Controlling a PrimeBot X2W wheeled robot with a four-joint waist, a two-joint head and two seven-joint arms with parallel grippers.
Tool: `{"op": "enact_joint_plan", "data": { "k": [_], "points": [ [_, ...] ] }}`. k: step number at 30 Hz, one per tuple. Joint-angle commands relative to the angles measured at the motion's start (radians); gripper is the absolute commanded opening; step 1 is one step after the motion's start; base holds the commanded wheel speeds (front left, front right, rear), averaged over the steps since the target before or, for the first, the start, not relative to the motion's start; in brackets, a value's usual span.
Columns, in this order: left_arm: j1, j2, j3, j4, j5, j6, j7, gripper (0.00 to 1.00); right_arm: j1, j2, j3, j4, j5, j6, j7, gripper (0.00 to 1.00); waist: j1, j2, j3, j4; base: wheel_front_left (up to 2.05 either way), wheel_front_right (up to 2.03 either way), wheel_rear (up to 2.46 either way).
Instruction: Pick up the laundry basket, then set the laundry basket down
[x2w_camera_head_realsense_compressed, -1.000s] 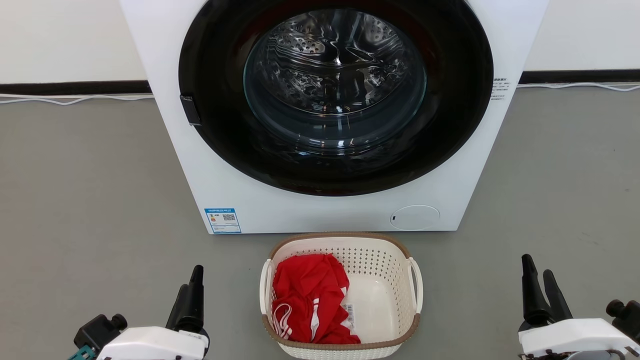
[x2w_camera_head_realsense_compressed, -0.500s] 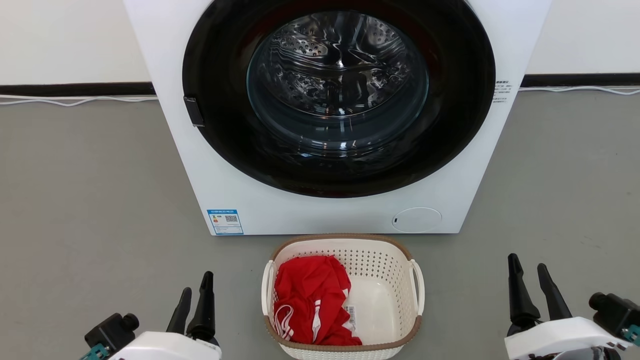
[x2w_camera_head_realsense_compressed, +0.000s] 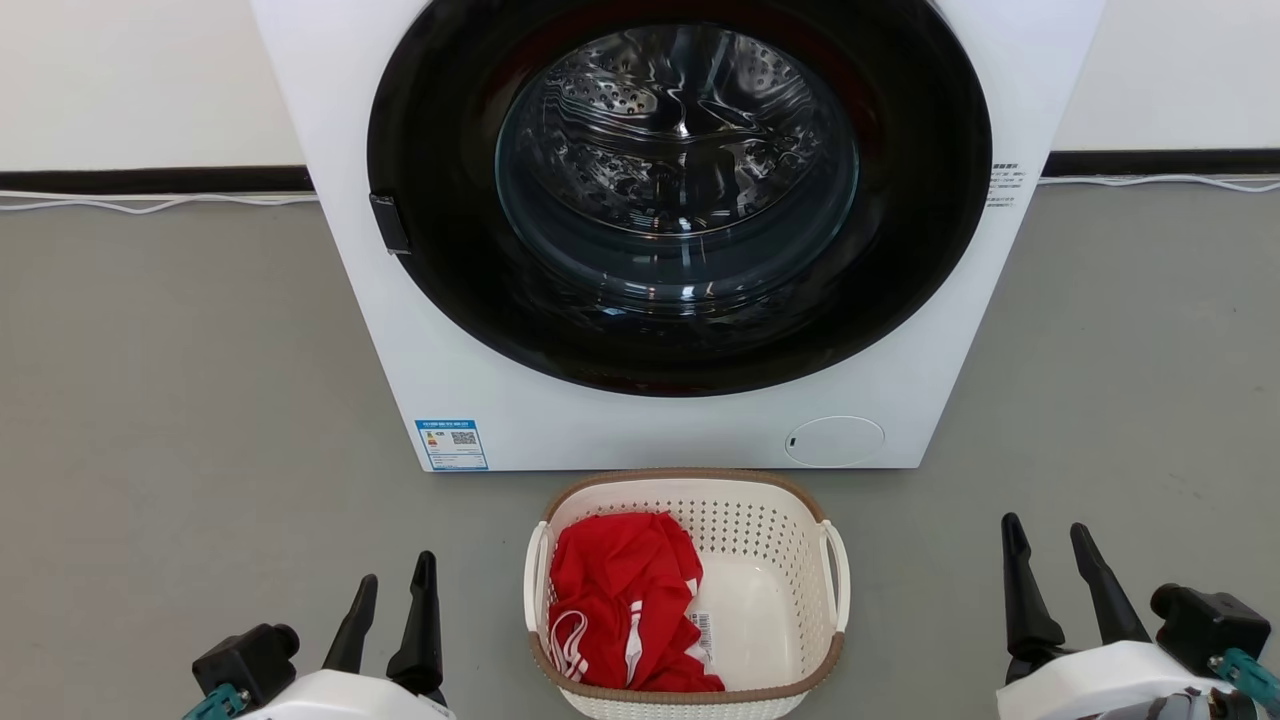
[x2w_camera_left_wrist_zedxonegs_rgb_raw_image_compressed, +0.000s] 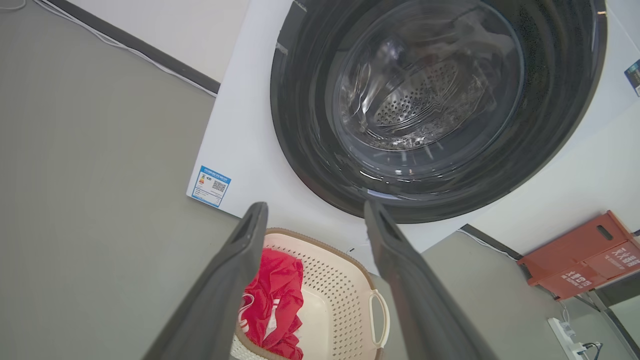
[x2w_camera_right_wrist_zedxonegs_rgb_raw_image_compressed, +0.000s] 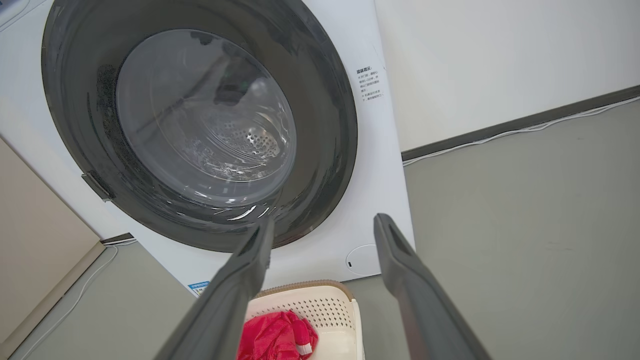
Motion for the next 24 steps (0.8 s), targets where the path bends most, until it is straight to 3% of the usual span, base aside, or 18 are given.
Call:
{"op": "enact_joint_plan", "data": {
  "k": [1,24],
  "points": [
    [-0.016,0.010,0.018,-0.032,0.051,0.016,-0.018,1.00,-0.036,-0.012,0.023,-0.018,-0.051,0.006,-0.022,1.00,-0.0001,-0.0001,0.000,0.001,0.00,0.00,0.00],
    [0.004,0.013,0.006,-0.056,0.290,0.039,-0.082,1.00,-0.034,-0.014,0.016,-0.007,-0.330,0.007,-0.086,1.00,-0.0001,-0.0001,0.000,0.008,0.00,0.00,0.00]
  ]
}}
